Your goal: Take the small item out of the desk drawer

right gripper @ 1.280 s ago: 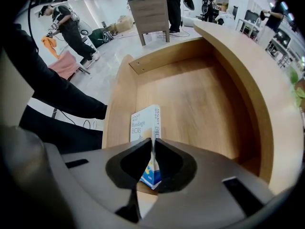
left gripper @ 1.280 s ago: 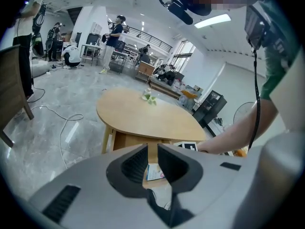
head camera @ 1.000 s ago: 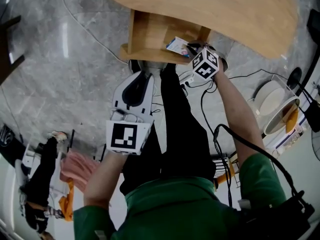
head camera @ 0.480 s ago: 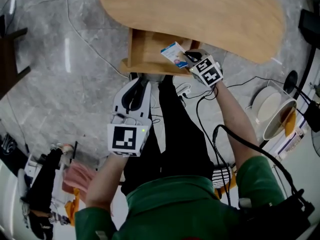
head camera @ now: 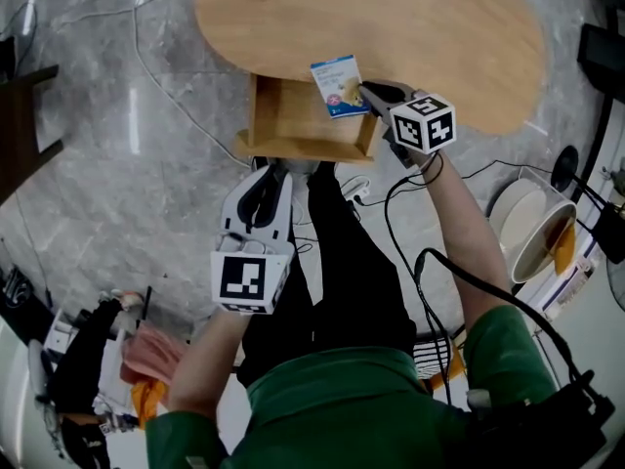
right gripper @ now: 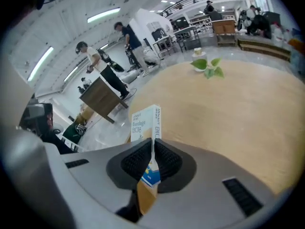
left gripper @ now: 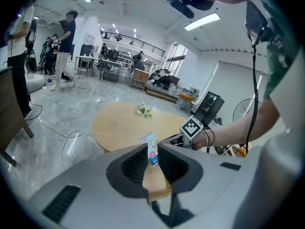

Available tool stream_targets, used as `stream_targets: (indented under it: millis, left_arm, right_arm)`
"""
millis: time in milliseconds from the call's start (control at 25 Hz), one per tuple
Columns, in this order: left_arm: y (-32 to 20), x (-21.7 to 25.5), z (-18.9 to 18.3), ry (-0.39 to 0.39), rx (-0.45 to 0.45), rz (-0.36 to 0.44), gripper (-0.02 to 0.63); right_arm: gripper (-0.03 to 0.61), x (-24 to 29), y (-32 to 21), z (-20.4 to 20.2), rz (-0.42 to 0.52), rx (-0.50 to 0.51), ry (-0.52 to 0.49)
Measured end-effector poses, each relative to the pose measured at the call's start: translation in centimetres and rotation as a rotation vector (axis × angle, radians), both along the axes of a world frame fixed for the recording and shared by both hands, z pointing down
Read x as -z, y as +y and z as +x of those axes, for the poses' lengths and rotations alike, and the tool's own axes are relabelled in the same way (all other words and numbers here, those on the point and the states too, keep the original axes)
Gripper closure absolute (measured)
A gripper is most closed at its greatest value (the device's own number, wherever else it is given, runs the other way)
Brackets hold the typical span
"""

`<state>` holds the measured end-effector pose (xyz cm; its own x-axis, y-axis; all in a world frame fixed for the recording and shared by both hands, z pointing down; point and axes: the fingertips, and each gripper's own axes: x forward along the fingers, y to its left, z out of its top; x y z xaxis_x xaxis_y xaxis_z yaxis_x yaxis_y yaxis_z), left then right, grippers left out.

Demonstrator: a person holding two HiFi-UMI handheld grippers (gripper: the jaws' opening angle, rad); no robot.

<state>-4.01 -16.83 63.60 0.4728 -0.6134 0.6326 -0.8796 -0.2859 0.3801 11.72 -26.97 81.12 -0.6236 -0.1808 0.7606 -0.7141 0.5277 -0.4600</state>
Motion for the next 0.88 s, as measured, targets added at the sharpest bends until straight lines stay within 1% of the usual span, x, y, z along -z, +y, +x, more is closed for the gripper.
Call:
stream_targets:
  millis: [160,240,400,640,800,880]
  left_arm:
    - [-1.0,-0.5,0.1,-0.003,0.008,0.001,0.538]
    - [-1.1,-0.7,0.0,-0.004,0.015,-0.002,0.538]
    - [-1.1,-0.7,-0.2,-0.020,0.014,0.001,0.538]
    - [-0.7,-0.9,-0.8,-0.033,0.035,0.006,0.538]
    - [-0.2,-1.7,-1.1,-0.036,0.058,-0.023,0.538]
    - [-0.2,-1.9,-1.1,-0.040,0.061,-0.029,0.538]
  right_arm:
    - [0.535,-0.7,-3.3,0.2,-0.046,-0.126,-0.050]
    - [0.535,-0.9,-4.4,0.0,-0.076,-0.195,-0.083]
    - [0.535,-1.2,-6.3,0.0,-0.109,-0.302,-0.118]
    - [0.535,-2.3,-9.8,1.3,-0.153,-0.418,-0.160]
    - [0.534,-3.5,-12.2,2.4,-0.229,-0.550,-0.241]
    - [0.529,-3.9,-13.6,3.1,-0.248,-0.601,-0.269]
